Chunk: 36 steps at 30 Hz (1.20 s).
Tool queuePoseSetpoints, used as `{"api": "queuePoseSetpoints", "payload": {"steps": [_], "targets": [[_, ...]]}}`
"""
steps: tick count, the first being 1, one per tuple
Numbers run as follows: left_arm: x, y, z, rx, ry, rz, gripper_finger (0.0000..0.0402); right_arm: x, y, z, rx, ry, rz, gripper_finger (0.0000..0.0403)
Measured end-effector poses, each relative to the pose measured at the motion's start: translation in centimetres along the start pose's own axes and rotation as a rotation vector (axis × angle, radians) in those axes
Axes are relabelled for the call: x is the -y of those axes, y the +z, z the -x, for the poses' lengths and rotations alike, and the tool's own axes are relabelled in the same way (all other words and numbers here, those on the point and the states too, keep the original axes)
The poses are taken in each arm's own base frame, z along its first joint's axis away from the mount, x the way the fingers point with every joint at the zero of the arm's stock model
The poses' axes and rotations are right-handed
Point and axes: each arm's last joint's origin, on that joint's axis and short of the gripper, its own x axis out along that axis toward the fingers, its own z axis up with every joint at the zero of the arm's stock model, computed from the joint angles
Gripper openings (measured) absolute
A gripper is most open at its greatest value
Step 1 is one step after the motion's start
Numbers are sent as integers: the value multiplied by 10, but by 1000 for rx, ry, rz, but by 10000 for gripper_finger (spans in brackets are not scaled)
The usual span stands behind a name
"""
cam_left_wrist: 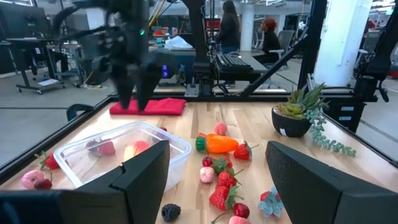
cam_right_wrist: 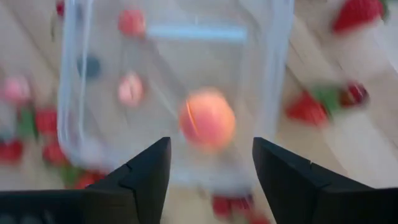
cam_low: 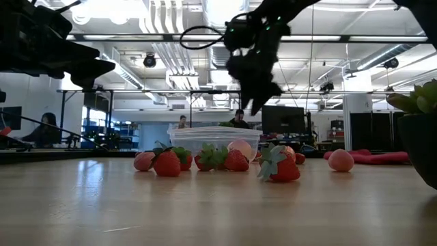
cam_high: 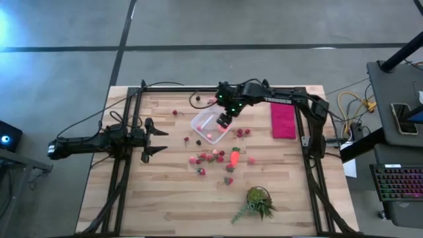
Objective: Pick and placing Produce into tupperware
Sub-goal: Put the red cherry into the transparent container
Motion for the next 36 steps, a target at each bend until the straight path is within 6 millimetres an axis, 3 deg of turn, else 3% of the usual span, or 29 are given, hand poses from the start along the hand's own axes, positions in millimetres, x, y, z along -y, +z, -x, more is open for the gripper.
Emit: {"api": "queuePoseSetpoints", "payload": {"steps": [5, 8, 12, 16, 25, 32, 36], "targets": [[0, 0, 0, -1, 0, 0, 255, 3, -41, 18, -233, -146, 57, 225], [0, 0, 0, 1, -1, 0, 255, 4, -60, 19, -247, -153, 40, 224], [0, 0, 0, 1, 0, 0, 255, 11, -76, 6, -198, -149, -42, 224], [0, 0, 0, 1, 0, 0, 255, 14, -80, -5, -151, -105, -81, 221], [0, 0, 0, 0, 0, 0, 255, 20, -89, -42, -226, -142, -54, 204], [0, 0, 0, 0, 0, 0, 255, 20, -95, -52, -223, -248, 304, 183], [0, 0, 0, 0, 0, 0, 255, 18, -98, -49, -184, -167, 442, 177]]}}
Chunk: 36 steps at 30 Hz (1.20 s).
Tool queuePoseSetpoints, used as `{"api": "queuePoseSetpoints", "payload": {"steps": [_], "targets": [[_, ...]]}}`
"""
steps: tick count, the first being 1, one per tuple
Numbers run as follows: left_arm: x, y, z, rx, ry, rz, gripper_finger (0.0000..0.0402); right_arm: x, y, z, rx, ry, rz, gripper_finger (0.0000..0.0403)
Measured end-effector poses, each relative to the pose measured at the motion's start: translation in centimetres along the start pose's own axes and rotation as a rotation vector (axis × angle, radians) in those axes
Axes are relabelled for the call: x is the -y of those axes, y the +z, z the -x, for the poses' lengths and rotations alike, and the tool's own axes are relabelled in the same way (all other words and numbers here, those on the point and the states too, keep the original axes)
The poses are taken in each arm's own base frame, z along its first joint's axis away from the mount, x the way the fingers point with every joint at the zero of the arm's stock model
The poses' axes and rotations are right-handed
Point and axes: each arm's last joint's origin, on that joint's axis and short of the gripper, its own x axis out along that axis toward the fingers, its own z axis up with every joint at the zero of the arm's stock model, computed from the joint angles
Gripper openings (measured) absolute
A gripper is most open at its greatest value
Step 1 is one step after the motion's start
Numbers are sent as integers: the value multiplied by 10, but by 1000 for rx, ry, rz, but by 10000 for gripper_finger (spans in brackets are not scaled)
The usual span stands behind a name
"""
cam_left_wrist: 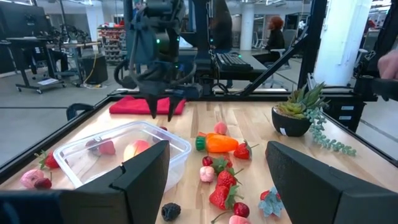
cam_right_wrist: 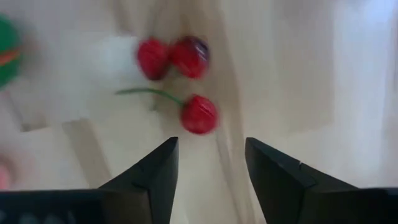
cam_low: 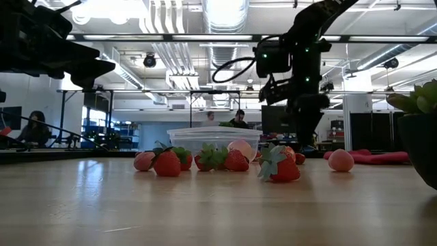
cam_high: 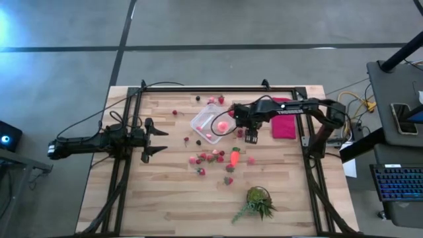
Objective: Pick and placing Produce into tupperware
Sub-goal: Put the red cherry into the transparent container
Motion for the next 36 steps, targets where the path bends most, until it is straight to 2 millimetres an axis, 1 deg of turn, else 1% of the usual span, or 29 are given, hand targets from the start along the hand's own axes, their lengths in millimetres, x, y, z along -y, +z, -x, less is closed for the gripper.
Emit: {"api": "queuePoseSetpoints", "payload": {"steps": [5, 9, 16, 22, 27, 36], "targets": [[0, 0, 0, -1, 0, 0, 255, -5, -7, -8, -11, 32, 125, 176], [0, 0, 0, -1, 0, 0, 255, -5, -12, -14, -28, 25, 176, 176], [0, 0, 0, -1, 0, 0, 255, -4, -5, -15, 43, -16, 192, 176], [0, 0, 0, -2, 0, 0, 255, -4, -8, -20, 40, -16, 220, 176], [0, 0, 0, -1, 0, 0, 255, -5, -10, -24, 43, -12, 205, 176], [0, 0, 0, -2, 0, 0, 255, -4, -5, -24, 95, -25, 194, 175]]}}
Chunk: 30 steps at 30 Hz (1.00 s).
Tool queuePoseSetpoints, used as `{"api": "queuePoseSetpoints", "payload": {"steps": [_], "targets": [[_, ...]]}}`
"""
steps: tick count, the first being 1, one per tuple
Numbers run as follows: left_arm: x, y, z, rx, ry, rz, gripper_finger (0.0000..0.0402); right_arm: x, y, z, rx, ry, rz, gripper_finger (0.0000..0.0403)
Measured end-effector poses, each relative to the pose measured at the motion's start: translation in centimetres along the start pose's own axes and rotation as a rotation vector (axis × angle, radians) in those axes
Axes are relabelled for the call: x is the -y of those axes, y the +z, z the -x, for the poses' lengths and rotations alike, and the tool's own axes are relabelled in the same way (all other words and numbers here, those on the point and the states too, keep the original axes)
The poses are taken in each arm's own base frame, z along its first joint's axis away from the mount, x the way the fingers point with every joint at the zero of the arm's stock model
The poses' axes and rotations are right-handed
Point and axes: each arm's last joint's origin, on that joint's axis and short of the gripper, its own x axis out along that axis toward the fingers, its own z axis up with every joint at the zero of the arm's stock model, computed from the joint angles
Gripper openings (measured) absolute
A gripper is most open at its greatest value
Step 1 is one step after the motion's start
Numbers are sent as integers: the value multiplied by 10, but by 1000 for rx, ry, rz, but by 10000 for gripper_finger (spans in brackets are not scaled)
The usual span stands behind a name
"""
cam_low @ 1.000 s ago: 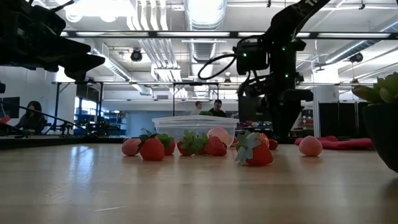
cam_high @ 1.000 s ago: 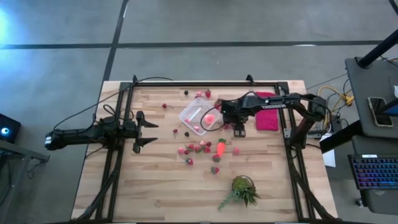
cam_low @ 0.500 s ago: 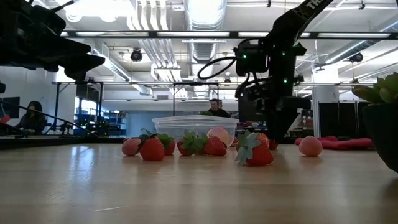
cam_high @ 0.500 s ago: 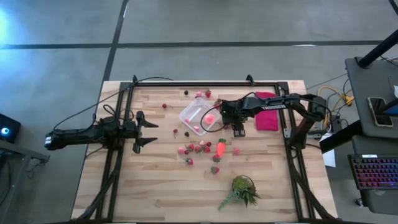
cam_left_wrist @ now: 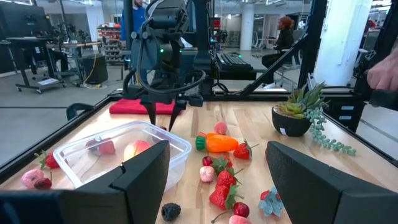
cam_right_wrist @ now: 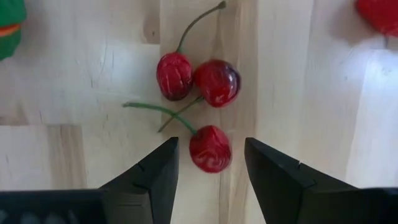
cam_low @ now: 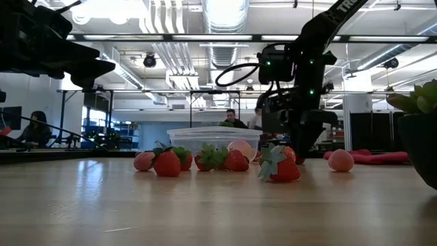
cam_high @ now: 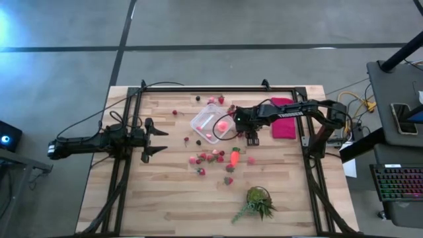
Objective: Pick and placing Produce into tupperware
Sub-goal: Put the red cherry into the transparent container
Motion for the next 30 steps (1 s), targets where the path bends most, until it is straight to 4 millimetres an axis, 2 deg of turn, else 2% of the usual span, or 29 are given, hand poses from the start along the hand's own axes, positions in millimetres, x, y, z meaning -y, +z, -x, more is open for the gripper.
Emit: {"api": "queuePoseSetpoints", "payload": {"steps": [8, 20, 30], "targets": [[0, 0, 0, 0, 0, 0, 255, -1, -2, -2, -9, 2, 0, 171], [0, 0, 0, 0, 0, 0, 255, -1, -2, -2, -9, 2, -35, 106], [0, 0, 0, 0, 0, 0, 255, -1, -2, 3, -26, 13, -99, 89]]}}
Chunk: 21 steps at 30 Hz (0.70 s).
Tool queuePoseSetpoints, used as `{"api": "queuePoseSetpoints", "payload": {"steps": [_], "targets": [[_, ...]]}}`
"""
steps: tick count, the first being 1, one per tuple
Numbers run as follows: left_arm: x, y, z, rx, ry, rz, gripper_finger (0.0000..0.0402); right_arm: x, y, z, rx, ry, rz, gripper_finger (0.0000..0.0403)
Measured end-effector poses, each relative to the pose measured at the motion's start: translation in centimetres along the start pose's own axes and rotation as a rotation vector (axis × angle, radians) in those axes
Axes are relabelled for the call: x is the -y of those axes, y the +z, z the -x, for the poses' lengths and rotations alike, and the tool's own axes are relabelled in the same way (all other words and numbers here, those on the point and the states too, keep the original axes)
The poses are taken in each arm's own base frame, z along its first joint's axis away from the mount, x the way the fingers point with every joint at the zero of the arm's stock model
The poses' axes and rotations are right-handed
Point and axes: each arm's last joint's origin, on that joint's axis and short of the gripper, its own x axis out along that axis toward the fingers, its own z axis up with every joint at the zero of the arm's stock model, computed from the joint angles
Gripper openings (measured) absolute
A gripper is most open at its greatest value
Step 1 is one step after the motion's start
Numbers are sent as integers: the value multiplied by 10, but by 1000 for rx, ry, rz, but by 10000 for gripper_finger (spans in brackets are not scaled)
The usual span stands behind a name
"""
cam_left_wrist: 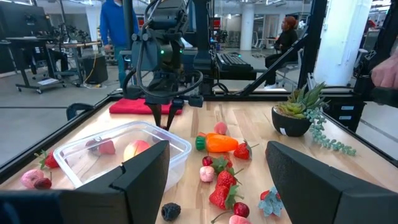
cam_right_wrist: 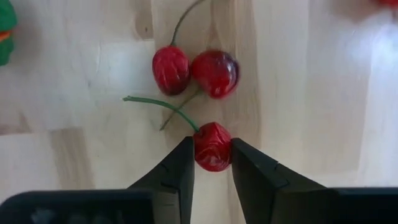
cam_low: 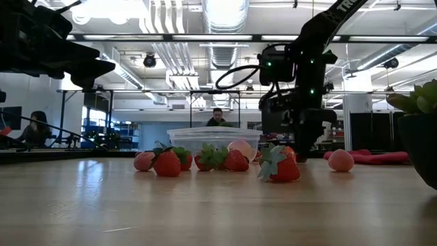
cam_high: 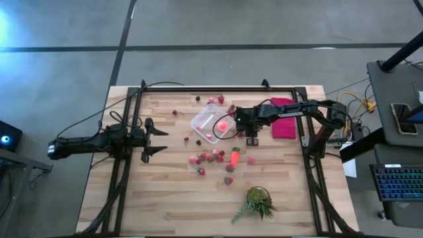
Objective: Pick and placing Produce into tupperware
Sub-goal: Put the red cherry into the transparent container
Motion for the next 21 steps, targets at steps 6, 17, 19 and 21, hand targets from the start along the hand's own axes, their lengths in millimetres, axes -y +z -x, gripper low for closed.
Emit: {"api": "queuePoseSetpoints", "payload": {"steps": [6, 17, 19, 21], "targets": [[0, 0, 0, -1, 0, 0, 255, 1, 7, 42, 83, 43, -52, 90], [0, 0, 0, 0, 0, 0, 255, -5, 65, 101, 338, 98, -105, 94], [0, 0, 0, -1, 0, 0, 255, -2, 83, 94, 339, 100, -111, 93], [0, 0, 0, -1, 0, 0, 255, 2, 99, 87, 333, 101, -127, 92]]}}
